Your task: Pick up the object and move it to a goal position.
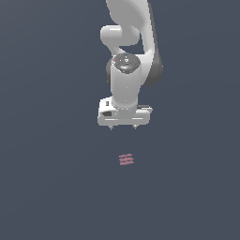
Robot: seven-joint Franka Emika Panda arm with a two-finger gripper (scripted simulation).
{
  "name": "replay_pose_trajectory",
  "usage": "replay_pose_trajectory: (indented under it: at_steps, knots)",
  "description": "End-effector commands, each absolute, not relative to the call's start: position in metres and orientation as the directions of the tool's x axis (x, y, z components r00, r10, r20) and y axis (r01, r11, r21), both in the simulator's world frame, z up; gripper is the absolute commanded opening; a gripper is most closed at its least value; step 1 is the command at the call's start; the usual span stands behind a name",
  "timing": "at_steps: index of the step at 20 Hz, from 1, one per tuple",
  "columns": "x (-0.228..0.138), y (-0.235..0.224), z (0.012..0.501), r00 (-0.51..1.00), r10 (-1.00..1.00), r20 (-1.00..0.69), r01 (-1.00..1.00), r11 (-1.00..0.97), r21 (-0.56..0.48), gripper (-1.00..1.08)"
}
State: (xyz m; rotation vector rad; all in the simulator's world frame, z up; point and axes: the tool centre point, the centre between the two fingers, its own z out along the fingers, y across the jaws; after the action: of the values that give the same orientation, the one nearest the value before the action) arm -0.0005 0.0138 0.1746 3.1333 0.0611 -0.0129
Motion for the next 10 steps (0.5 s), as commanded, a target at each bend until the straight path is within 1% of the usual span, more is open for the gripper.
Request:
replay_pose_trajectory:
  at_steps: [1,10]
  knots:
    - [-0.0005,0.0138,0.1746,0.999,0.039,-0.008,0.039,-0.999,0.007,1.0]
    - [0.0088,0.0221,0.1842,0.995,0.094,0.02,0.094,-0.995,0.027,1.0]
